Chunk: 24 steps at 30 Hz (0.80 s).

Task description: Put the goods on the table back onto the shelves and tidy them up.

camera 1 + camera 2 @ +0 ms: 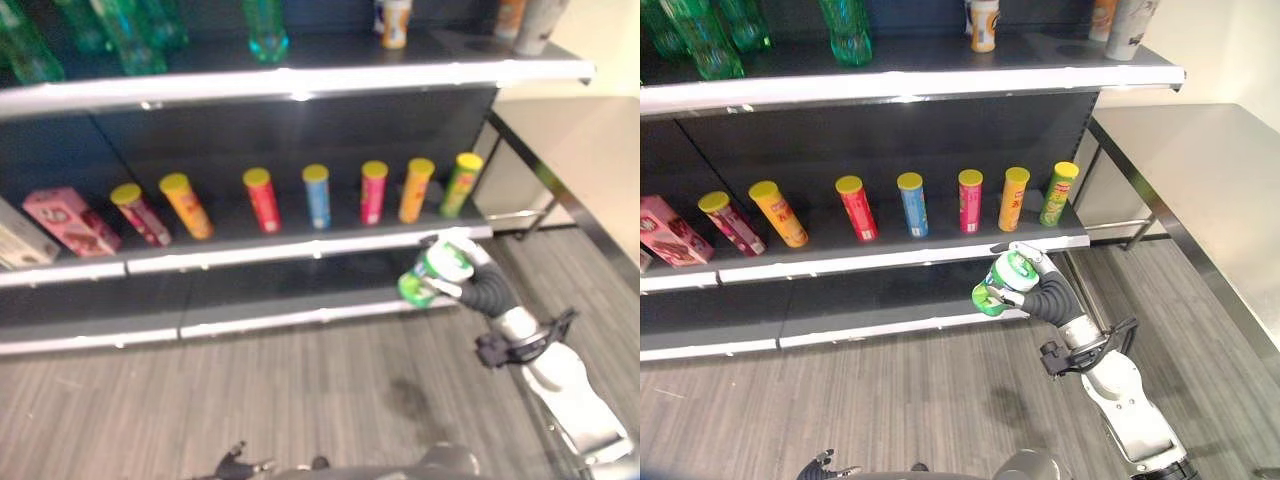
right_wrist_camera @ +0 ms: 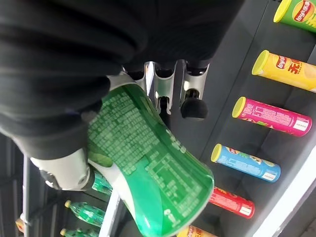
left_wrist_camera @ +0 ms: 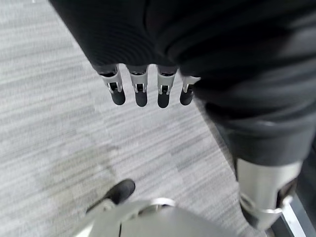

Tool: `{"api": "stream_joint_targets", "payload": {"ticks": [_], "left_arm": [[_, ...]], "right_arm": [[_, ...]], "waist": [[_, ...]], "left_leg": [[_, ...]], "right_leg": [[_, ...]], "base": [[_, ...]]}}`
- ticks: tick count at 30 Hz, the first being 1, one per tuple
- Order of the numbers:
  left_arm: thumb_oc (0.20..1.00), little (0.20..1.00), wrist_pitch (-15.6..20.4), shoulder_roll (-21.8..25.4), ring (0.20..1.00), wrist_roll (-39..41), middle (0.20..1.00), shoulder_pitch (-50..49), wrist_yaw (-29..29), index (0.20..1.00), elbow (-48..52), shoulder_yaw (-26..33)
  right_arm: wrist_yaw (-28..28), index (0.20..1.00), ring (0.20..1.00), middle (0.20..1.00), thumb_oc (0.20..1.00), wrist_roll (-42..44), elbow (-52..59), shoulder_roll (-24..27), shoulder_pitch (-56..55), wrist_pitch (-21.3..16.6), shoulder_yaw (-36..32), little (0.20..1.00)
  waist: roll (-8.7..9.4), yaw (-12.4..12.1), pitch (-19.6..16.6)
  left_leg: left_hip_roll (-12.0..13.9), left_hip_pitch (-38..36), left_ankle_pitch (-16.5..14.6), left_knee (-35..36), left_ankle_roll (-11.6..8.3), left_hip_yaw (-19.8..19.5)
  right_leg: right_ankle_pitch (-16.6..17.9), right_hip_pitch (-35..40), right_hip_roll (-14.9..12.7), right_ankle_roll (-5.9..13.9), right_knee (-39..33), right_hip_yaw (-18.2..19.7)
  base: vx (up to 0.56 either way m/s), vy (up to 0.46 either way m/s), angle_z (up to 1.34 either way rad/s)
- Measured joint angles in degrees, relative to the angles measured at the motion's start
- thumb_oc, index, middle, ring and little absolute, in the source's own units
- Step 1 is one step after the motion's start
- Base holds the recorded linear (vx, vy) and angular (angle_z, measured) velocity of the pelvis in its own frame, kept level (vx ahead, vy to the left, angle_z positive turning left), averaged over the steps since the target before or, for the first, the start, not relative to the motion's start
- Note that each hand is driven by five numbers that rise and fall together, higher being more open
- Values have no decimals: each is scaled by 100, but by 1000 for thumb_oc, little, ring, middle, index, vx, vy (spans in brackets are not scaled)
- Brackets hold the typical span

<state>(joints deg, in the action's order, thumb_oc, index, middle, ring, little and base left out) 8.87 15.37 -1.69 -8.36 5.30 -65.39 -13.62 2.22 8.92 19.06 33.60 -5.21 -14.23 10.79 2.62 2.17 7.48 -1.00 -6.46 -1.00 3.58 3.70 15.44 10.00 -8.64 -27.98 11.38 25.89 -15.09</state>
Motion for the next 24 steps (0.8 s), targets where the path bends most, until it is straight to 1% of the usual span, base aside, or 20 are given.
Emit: {"api": "stream_joint_targets", "payload": {"ticks": [1, 2, 3, 4, 7, 9, 10, 11, 12, 13, 14, 15, 16, 17, 18, 19, 20, 22, 23, 24], "left_arm": [[1000, 1000, 1, -14, 1000, 0, 1000, 1, -6, 1000, 2, -1], [1000, 1000, 1, -16, 1000, 0, 1000, -2, -20, 1000, 1, -1], [1000, 1000, -1, -32, 1000, 0, 1000, -4, -25, 1000, -2, 1], [1000, 1000, 8, -84, 1000, 0, 1000, -5, -42, 1000, 21, 2], [1000, 1000, 8, -216, 1000, 0, 1000, 1, -49, 1000, 72, 2], [1000, 1000, 9, -279, 1000, 1, 1000, 9, -51, 1000, 44, 9], [1000, 1000, 28, -328, 1000, 9, 1000, 64, -35, 1000, -5, 114], [1000, 1000, 1, -340, 1000, 11, 1000, 94, -62, 1000, -184, 279], [1000, 1000, -19, -239, 1000, 38, 1000, 64, -64, 1000, -201, 297], [1000, 1000, -21, -161, 1000, 40, 1000, 27, -79, 1000, -206, 283], [1000, 1000, -18, -102, 1000, 47, 1000, -55, -87, 1000, -191, 282], [1000, 1000, -1, -63, 1000, 51, 1000, -120, -85, 1000, -179, 285], [1000, 1000, 21, 14, 1000, 50, 1000, -172, -89, 1000, -153, 272], [1000, 1000, 23, 74, 1000, 52, 1000, -196, -93, 1000, -138, 268], [1000, 1000, -17, 38, 1000, 54, 1000, -193, -75, 1000, -154, 284], [1000, 1000, -18, -27, 1000, 48, 1000, -192, -102, 1000, -60, 236], [1000, 1000, -18, -53, 1000, 47, 1000, -199, -102, 1000, -35, 236], [1000, 1000, -34, -181, 1000, 46, 1000, -98, -104, 1000, -98, 292], [1000, 1000, -34, -254, 1000, 39, 1000, 23, -101, 1000, -165, 272], [1000, 1000, -37, -261, 1000, 22, 1000, 88, -103, 1000, -199, 215]], "right_arm": [[1, 200, 200, 200, 200, 0, -2, 0, 6, 1, 1, 200], [0, 200, 200, 200, 200, 0, -4, -2, 12, 2, 0, 200], [0, 200, 200, 200, 200, -1, -7, 8, 12, 2, -5, 200], [-7, 200, 200, 200, 200, 0, -6, 10, 56, 1, -19, 200], [-8, 200, 200, 200, 200, -1, -59, 78, 116, 13, -24, 200], [-10, 200, 200, 200, 200, 4, -57, 91, 72, 17, -13, 200], [0, 200, 200, 200, 200, 4, -56, 164, 253, 14, 96, 200], [20, 200, 200, 200, 200, 1, -20, 91, 153, 7, 51, 200], [2, 200, 200, 200, 200, 10, 40, 20, -77, 10, -15, 200], [-1, 200, 200, 200, 200, 11, 34, 39, -104, 12, -26, 200], [-2, 200, 200, 200, 200, 11, -5, 32, -144, 13, -25, 200], [0, 200, 200, 200, 200, 11, -3, 23, -172, 10, -24, 200], [1, 200, 200, 200, 200, 11, 13, -20, -183, -5, -24, 200], [3, 200, 200, 200, 200, 11, 28, -57, -184, -8, -20, 200], [6, 200, 200, 200, 200, 10, -22, -70, -112, -19, -41, 200], [-11, 200, 200, 200, 200, 13, -55, -39, -4, -2, -104, 200], [-9, 200, 200, 200, 200, 13, -59, -5, -13, 4, -115, 200], [-11, 200, 200, 200, 200, 4, -146, 103, -51, 23, -158, 200], [-40, 200, 200, 200, 200, 0, -181, 121, -37, 27, -197, 200], [-52, 200, 200, 200, 200, -1, -178, 115, -38, 25, -207, 200]], "waist": [[17, -8, 5], [31, -10, 10], [39, -12, 5], [-45, -32, 38], [-234, 33, 137], [-234, 113, 152], [-224, 122, 241], [-332, 147, 243], [-231, 377, 269], [-156, 413, 297], [3, 379, 242], [100, 342, 170], [258, 305, 91], [401, 281, 37], [500, 147, 12], [216, 176, 27], [134, 202, 25], [-80, 420, 74], [-115, 527, 91], [-171, 550, 85]], "left_leg": [[-1, -19, -1, 1, 1, -17], [-9, -49, -1, 4, 1, -49], [-12, -82, -2, 6, -2, -57], [26, -113, 2, -1, -8, -47], [55, -134, 16, 10, -32, -33], [33, -137, -43, 23, 3, -77], [2, -138, -84, 82, 35, -116], [140, -66, -95, 98, 18, -80], [274, -3, -76, 114, 37, -161], [278, -56, 38, 154, 20, -93], [272, -158, 53, 174, -9, -111], [260, -205, 28, 173, -51, -176], [198, -247, -6, 163, -149, -255], [115, -269, -51, 147, -276, -281], [50, -280, -133, 38, -464, -233], [234, -94, -211, -103, -529, -222], [271, -77, -207, -101, -538, -214], [417, -121, -236, -67, -586, -290], [494, -189, -239, -8, -603, -371], [542, -239, -230, 46, -616, -414]], "right_leg": [[38, 70, 76, -38, -151, -28], [188, 182, 128, -131, -356, -111], [185, 285, 162, -141, -479, -187], [186, 403, 267, -135, -609, -140], [186, 404, 294, -134, -600, -140], [195, 333, 312, -130, -443, -89], [44, -545, 227, -72, 610, 292], [-397, -802, 491, 88, 486, 557], [-721, -887, 816, 174, -639, 546], [-716, -923, 835, 127, -813, 444], [-719, -908, 886, 31, -719, 291], [-663, -837, 949, -67, -654, 162], [-458, -668, 1045, -138, -762, 74], [-308, -554, 1068, -81, -917, 62], [-587, -399, 1118, -467, -1292, 52], [-535, -351, 1321, -370, -1680, 11], [-489, -345, 1386, -383, -1737, 3], [-509, -130, 1582, -362, -1919, 46], [-493, -48, 1653, -312, -1944, 64], [-510, 30, 1691, -322, -1982, 16]], "base": [[0, 0, 7], [0, 0, 5], [0, 0, -3], [0, 0, -10], [75, 32, -6], [272, 84, -16], [88, -17, -33], [80, -8, 3], [0, 0, 41], [0, 0, 63], [0, 0, 40], [0, 0, 37], [0, 0, 26], [0, 0, -4], [102, -3, -33], [223, -9, -39], [360, -14, -18], [416, -36, 19], [342, -48, 29], [245, -38, 21]]}}
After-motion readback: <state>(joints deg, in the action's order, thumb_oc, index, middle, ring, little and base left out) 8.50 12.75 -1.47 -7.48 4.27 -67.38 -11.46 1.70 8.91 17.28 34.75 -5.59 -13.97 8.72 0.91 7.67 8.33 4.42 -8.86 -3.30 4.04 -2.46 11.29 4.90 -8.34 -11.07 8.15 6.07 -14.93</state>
